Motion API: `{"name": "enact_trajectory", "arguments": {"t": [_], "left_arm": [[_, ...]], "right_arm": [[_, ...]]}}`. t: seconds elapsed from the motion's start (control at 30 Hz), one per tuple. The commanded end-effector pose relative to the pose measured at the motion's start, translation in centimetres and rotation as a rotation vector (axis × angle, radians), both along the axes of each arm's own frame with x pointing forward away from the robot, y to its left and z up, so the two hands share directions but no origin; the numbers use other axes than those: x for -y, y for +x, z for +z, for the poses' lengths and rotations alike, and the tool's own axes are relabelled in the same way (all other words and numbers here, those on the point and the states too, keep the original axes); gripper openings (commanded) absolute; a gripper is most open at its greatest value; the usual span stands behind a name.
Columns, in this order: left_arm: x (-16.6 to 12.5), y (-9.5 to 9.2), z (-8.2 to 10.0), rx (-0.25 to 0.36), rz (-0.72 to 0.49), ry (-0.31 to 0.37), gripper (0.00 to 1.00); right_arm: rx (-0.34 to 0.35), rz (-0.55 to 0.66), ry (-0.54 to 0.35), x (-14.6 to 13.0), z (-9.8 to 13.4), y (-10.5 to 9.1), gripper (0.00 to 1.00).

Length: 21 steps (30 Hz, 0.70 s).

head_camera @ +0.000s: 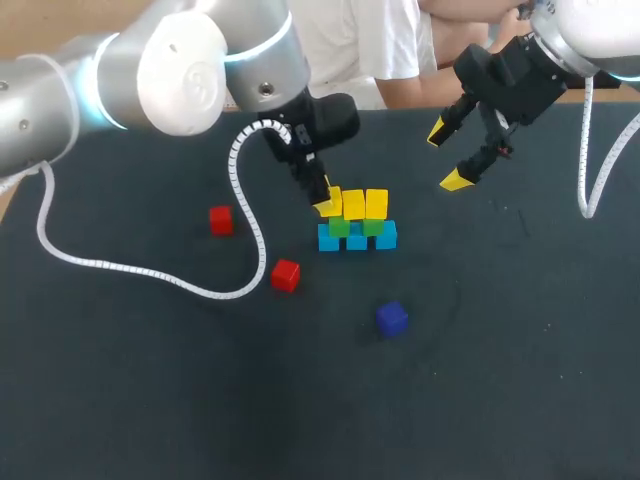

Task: Place the blue cubes, place green cubes on the blue cubes, place the yellow cubes on the green cubes, then place the red cubes on the yellow cubes, and place purple cube on the red cubes.

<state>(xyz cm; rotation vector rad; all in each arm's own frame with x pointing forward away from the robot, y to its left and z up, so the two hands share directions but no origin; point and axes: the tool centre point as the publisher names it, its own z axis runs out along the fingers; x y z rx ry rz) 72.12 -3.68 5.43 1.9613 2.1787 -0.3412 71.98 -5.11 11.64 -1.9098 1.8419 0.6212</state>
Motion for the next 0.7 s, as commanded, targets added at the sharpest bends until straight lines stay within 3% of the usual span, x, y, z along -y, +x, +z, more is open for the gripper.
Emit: {"name": "enact_trajectory", "arguments": {"t": [0.03,0.7], "left_arm": [[-0.02,0.28,0.0,-0.004,-0.003,0.001,0.0],[0.22,0.07,-0.05,-0.008,-0.008,-0.005,0.0]], "right_arm": [[-0.001,0.001,0.001,0.0,-0.02,0.05,1.0],[-0.001,0.001,0.001,0.0,-0.02,0.05,1.0]]}}
